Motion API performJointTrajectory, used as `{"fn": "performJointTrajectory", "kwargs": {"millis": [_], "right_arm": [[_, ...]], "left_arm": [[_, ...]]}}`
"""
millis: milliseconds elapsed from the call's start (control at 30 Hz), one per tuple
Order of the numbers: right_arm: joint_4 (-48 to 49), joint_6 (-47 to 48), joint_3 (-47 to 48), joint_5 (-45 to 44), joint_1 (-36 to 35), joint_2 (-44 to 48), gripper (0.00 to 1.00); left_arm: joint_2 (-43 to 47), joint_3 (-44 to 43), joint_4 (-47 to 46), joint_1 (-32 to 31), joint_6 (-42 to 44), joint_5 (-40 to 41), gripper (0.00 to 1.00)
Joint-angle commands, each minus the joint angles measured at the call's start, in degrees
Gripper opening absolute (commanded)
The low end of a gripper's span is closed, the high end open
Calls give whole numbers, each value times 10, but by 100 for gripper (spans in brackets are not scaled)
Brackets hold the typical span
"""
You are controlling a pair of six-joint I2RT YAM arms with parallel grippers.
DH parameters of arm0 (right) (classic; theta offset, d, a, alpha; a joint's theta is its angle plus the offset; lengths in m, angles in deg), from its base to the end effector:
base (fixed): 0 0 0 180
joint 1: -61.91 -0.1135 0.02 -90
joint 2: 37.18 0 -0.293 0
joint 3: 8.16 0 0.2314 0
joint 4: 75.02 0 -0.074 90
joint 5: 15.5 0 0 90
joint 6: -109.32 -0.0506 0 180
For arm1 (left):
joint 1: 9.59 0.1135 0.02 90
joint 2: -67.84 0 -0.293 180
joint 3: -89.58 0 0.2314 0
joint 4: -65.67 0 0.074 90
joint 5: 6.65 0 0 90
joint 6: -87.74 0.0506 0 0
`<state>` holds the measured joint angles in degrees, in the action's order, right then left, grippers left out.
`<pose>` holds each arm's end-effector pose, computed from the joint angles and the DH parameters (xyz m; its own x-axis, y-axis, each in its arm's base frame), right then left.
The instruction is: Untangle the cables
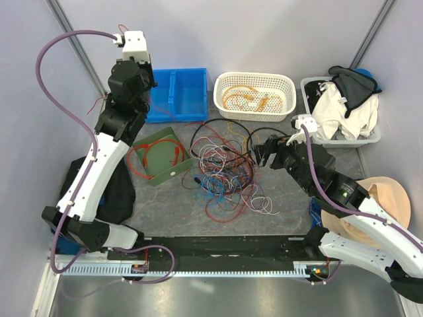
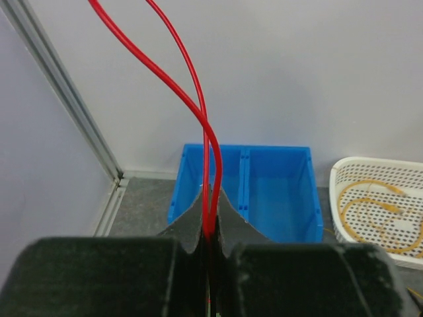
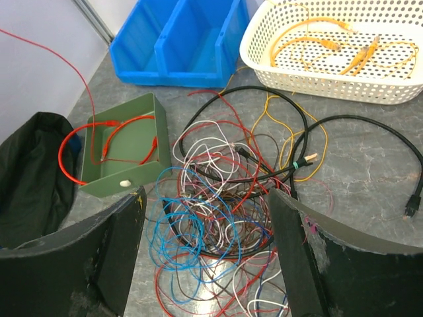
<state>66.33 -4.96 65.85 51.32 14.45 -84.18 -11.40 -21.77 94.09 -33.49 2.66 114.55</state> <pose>0.1123 0.0929 0.4086 -0.2957 0.2369 -0.9255 -0.3237 0.8866 0.3303 0.2651 -0.0888 0.5319 0.0478 0.0591 -0.9971 -0.1307 0.9900 0.0524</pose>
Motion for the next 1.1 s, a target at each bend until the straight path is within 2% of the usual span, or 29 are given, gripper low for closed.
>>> {"fn": "performJointTrajectory", "kwargs": {"millis": [0,133,233,333,533,1067], "right_arm": [[19,-8,-14,-1,-1,7,82],[27,-15,-32,3,-1,6,82],[32,-19,-47,3,0,8,82],[40,-22,-62,2,-1,10,82],[55,-24,-79,11,-1,9,82],[58,-33,-106,9,-1,19,82]], "left_arm": [[5,31,-11,32,-37,-9,2],[1,54,-11,44,-44,-9,2],[14,93,-10,47,-89,-29,2],[38,190,-11,45,-145,-49,2],[42,320,-26,46,-224,-54,2],[-49,420,-64,45,-332,-78,2]]}}
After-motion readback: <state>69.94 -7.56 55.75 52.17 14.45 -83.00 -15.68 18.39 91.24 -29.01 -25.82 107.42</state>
